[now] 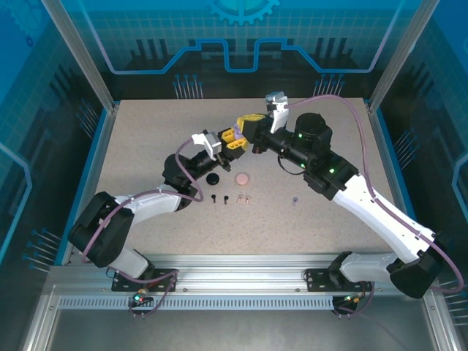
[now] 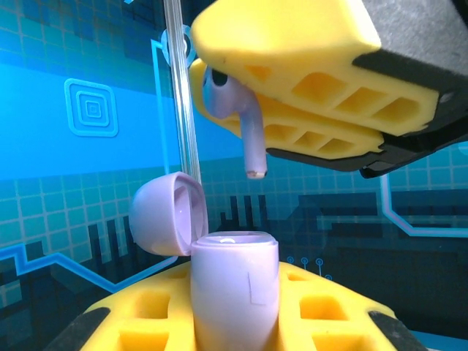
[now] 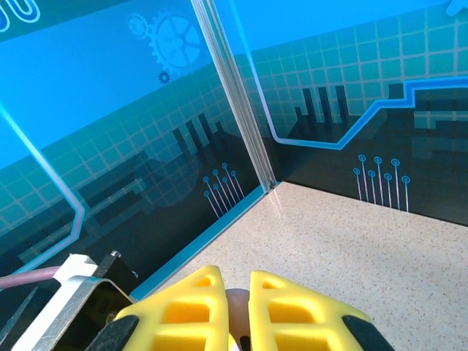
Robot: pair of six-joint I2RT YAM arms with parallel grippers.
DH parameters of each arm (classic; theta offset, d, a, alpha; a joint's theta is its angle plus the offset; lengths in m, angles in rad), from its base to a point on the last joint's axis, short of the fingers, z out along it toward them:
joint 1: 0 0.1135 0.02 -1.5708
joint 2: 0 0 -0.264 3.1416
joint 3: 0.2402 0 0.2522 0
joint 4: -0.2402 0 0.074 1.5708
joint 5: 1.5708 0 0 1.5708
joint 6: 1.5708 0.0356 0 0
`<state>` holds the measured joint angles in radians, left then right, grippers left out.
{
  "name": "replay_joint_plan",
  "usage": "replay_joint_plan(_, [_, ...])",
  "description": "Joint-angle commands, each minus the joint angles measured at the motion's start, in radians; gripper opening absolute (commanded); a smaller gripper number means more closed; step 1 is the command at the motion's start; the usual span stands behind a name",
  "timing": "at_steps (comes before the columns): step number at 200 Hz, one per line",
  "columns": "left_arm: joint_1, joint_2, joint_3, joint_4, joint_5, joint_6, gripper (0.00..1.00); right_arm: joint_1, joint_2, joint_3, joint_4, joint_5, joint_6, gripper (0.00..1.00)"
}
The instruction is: Insert wireless bluetooth earbuds into charging case
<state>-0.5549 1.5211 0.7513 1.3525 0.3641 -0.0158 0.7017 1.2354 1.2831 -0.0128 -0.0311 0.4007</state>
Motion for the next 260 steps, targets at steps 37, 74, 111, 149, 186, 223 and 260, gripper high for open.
replay_joint_plan(37, [-0.009,-0.024,0.033,0.046,0.020,0.027,0.00,0.013,-0.007,-0.056,0.034,0.011,0.013,0.09])
replay_joint_plan(74, [-0.008,-0.029,0.031,0.045,0.019,0.027,0.00,0.014,-0.012,-0.068,0.024,0.013,0.009,0.09])
replay_joint_plan(111, [-0.008,-0.035,0.033,0.042,0.019,0.029,0.00,0.014,-0.005,-0.065,-0.011,-0.019,-0.026,0.09])
replay_joint_plan(149, [-0.008,-0.027,0.028,0.042,0.018,0.025,0.00,0.013,-0.008,-0.057,-0.032,-0.025,-0.018,0.21])
replay_joint_plan(186, [-0.008,-0.012,0.012,0.046,0.005,0.024,0.00,0.008,-0.016,0.028,-0.095,0.005,-0.011,0.52])
replay_joint_plan(223, [-0.007,-0.014,-0.011,0.044,-0.014,0.034,0.00,-0.022,-0.066,0.078,-0.165,0.047,0.035,0.67])
replay_joint_plan(260, [-0.006,-0.029,-0.042,0.035,-0.027,0.036,0.00,-0.056,-0.146,0.072,-0.332,0.168,0.104,0.73])
